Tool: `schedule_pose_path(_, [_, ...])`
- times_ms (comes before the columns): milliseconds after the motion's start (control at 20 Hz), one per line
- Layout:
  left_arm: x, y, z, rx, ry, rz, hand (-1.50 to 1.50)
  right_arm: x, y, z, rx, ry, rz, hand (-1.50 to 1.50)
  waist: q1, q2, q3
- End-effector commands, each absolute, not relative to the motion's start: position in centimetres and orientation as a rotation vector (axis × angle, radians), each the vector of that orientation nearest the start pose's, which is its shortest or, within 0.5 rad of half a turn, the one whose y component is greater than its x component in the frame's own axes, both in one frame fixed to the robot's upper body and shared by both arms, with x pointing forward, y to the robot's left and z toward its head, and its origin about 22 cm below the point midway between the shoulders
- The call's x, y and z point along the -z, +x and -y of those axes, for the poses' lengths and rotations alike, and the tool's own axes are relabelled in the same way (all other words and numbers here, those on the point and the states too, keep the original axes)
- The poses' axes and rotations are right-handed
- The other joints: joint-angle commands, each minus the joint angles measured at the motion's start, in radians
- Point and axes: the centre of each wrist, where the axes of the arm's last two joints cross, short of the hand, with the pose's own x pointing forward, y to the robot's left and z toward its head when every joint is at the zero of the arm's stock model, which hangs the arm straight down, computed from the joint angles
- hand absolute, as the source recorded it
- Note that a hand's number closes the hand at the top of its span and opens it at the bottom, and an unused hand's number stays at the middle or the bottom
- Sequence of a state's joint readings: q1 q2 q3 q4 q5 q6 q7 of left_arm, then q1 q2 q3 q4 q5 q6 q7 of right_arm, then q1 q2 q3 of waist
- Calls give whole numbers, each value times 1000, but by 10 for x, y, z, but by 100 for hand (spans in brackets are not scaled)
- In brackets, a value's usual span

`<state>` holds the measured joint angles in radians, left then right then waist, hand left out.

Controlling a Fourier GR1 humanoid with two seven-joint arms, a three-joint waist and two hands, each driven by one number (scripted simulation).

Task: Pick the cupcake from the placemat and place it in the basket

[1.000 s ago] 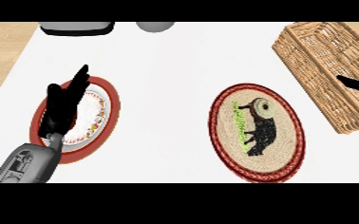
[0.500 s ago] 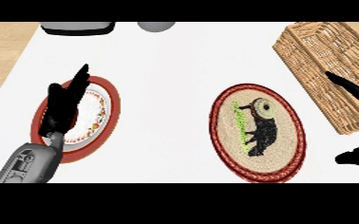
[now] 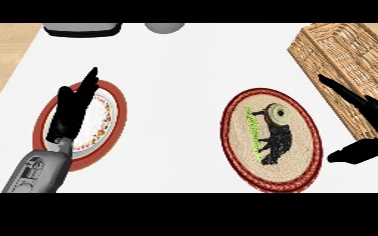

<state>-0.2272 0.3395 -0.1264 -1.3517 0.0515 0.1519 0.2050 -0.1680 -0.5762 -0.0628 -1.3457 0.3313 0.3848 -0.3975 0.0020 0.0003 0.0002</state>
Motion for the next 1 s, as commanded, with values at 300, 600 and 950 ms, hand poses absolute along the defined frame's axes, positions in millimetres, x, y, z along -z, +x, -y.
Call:
schedule_pose_path(300, [-36,293,-285,213,267,1355,0,-25,291,359,-981,-290,1611,-150,0,0,0])
schedule_pose_path(600, [-41,286,-280,224,269,1360,0,-44,327,331,-986,-288,1604,-150,5,0,0])
schedule_pose_path(950, [-44,289,-266,205,275,1351,0,-16,315,335,-987,-278,1586,-150,1,-1,0])
